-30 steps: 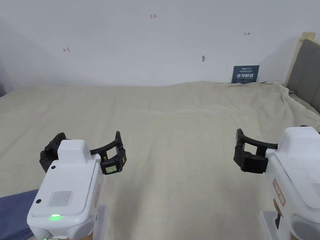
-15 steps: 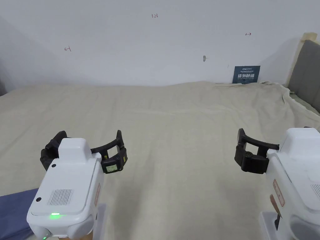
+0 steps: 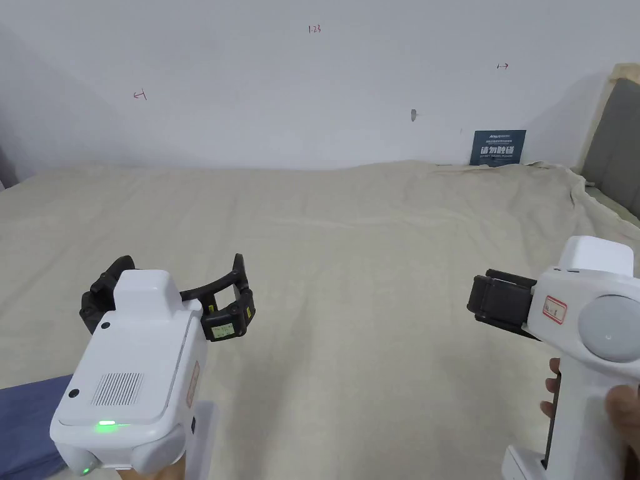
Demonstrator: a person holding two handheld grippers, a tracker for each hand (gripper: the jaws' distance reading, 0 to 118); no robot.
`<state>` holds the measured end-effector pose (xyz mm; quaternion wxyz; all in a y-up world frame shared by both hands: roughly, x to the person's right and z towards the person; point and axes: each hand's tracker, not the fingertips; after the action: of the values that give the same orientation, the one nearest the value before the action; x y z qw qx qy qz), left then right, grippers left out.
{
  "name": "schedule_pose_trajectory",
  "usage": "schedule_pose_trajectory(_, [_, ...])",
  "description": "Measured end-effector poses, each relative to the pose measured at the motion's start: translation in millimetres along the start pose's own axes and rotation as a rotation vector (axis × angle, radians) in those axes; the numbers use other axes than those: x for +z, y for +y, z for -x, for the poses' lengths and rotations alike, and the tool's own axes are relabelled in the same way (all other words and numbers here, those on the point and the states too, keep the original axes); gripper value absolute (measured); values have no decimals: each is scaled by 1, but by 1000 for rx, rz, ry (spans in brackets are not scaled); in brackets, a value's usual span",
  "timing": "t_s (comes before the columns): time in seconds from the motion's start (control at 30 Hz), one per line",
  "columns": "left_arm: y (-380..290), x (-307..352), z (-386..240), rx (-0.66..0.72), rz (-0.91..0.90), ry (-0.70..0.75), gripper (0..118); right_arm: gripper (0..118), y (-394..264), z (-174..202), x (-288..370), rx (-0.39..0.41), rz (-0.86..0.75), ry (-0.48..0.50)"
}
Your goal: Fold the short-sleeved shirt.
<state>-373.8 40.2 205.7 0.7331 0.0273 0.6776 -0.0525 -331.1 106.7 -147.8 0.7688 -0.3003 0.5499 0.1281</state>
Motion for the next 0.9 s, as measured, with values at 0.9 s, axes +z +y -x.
schedule_pose_trajectory(0.9, [2, 2, 5, -4, -13, 11, 118, 117, -17, -4, 8, 87, -395, 94])
